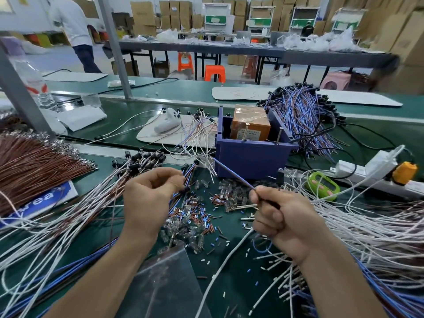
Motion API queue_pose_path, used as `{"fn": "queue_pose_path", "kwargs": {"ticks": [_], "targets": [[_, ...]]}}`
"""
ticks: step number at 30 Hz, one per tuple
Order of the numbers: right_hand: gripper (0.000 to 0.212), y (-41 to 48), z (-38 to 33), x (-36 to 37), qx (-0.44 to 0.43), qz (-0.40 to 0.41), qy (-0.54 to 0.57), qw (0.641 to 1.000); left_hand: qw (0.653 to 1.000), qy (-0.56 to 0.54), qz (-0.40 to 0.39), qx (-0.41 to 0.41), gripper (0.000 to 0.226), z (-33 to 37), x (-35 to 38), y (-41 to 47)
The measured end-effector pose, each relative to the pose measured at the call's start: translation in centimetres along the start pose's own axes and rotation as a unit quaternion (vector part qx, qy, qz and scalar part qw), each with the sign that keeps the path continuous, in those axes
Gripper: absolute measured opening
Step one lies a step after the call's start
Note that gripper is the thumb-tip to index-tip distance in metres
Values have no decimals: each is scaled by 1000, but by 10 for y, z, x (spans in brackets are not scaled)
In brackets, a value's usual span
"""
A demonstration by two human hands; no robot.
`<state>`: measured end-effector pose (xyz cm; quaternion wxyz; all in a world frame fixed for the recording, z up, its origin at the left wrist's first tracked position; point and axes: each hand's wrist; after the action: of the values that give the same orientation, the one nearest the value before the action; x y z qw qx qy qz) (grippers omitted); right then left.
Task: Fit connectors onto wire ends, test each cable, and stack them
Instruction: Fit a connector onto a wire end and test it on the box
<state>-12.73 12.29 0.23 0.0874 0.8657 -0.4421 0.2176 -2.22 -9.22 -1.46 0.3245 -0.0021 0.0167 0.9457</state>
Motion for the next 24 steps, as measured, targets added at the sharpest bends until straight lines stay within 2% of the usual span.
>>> {"fn": "queue_pose_path", "kwargs": {"ticks": [2,4,8,12,15,19,24], "targets": [[22,-1,2,6,7,-26,15,1000,997,51,-34,50,38,1,7,-9],[22,-4,3,11,14,-51,28,998,994,62,-78,48,33,4,16,-14],[23,-7,4,15,20,-85,26,996,977,-72,-181,-87,18,11,36,-22],[31,-7,4,16,22,-95,-27,995,961,-111,-203,-149,12,17,52,-21],[34,-6,5,20,-9,-68,-57,996,960,-107,-191,-175,25,20,63,-16],[29,-2,7,22,-86,10,-90,992,969,-52,-197,-142,21,24,80,-16],[41,3,7,15,-143,94,-135,976,957,-95,-236,-141,17,16,97,-25]]}}
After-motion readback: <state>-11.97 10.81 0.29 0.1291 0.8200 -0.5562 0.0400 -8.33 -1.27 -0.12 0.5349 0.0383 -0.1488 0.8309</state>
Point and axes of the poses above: each hand's wrist, its own y-axis towards the middle knuckle, its own x-axis out of the palm, z = x × y, and after that the axes turned 14 degrees about -x, right-handed
